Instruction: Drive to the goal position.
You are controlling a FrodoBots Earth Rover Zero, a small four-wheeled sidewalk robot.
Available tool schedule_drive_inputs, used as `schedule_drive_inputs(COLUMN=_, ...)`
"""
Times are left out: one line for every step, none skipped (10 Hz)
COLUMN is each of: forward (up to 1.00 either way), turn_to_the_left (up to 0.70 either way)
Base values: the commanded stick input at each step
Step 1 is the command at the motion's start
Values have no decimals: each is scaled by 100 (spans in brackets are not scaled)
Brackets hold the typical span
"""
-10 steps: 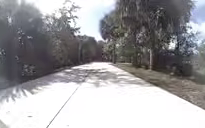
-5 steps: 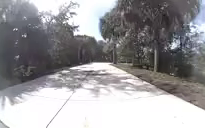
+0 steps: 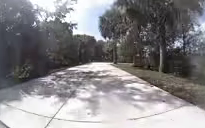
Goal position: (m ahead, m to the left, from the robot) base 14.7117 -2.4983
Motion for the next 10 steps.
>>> schedule_drive_inputs(forward=85, turn_to_the_left=0)
schedule_drive_inputs(forward=85, turn_to_the_left=0)
schedule_drive_inputs(forward=85, turn_to_the_left=0)
schedule_drive_inputs(forward=85, turn_to_the_left=0)
schedule_drive_inputs(forward=85, turn_to_the_left=0)
schedule_drive_inputs(forward=85, turn_to_the_left=0)
schedule_drive_inputs(forward=85, turn_to_the_left=0)
schedule_drive_inputs(forward=85, turn_to_the_left=0)
schedule_drive_inputs(forward=85, turn_to_the_left=0)
schedule_drive_inputs(forward=85, turn_to_the_left=0)
